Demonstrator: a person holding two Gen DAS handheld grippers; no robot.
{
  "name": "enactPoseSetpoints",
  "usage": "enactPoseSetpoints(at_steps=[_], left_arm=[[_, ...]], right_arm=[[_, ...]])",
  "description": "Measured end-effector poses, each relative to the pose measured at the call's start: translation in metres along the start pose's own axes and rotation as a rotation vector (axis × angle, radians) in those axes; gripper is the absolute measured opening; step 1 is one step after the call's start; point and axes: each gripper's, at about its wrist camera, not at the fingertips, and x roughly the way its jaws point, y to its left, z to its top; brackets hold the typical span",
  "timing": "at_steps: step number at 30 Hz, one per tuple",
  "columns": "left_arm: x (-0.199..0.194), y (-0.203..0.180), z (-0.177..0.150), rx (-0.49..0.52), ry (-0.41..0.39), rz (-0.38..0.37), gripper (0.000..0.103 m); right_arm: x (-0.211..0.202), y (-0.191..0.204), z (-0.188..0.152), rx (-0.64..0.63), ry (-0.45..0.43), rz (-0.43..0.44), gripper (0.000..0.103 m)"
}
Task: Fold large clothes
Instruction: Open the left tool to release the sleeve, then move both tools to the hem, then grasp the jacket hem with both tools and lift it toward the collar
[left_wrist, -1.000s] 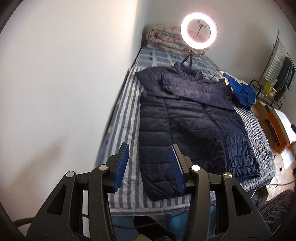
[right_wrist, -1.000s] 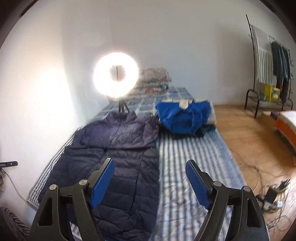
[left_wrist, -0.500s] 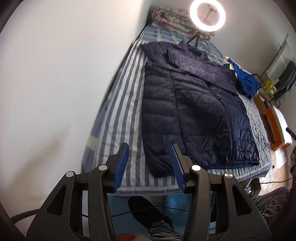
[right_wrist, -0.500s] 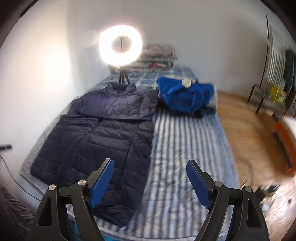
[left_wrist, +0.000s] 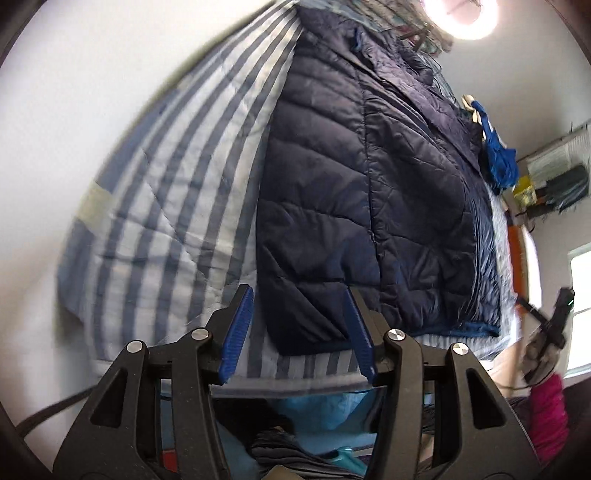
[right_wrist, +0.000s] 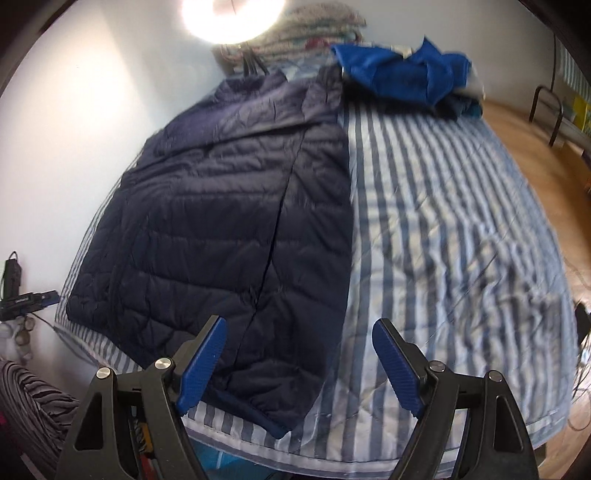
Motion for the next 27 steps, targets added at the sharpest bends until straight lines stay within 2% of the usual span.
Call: enactPoseSetpoints(at_steps=[4,10,15,16,18,21,24,27], left_arm=[[0.018,0.011,0.0,-0.066,0.022,-0.063,0.051],[0.032,0.009,0.002,-0.084,0.032,-0.102,0.051],[0.037,0.004,0.004,-0.071,0.025,-0.105,0.051],[0.038,0.002,0.004,-0.061,0.025,-0.102,0.049],[0.039,-0.001,0.004,-0.042,0.026,-0.088,0.033],[0.043,-0.006,0.004,-0.037,0.02,-0.08,0.017],[0.04,-0.014,0.003,-0.015,-0.007,-0.078,0.011],[0.035,-0.02,0.003,-0.006,-0.043,-0.09,0.009]], right_arm=[[0.015,-0.009,-0.004,0.03,0.051,0.009,0.085],[0.043,-0.013,-0.007,0.061,0.127,0.052,0.085],[0.059,-0.006,-0.012,0.042,0.174,0.103,0.085],[0.061,-0.005,-0.013,0.039,0.181,0.11,0.085],[0.067,0.0,-0.016,0.028,0.2,0.111,0.087],[0.068,0.006,-0.015,0.011,0.199,0.121,0.087],[0.07,0.008,-0.013,0.028,0.198,0.145,0.084],[0.07,0.01,-0.012,0.036,0.205,0.182,0.07]])
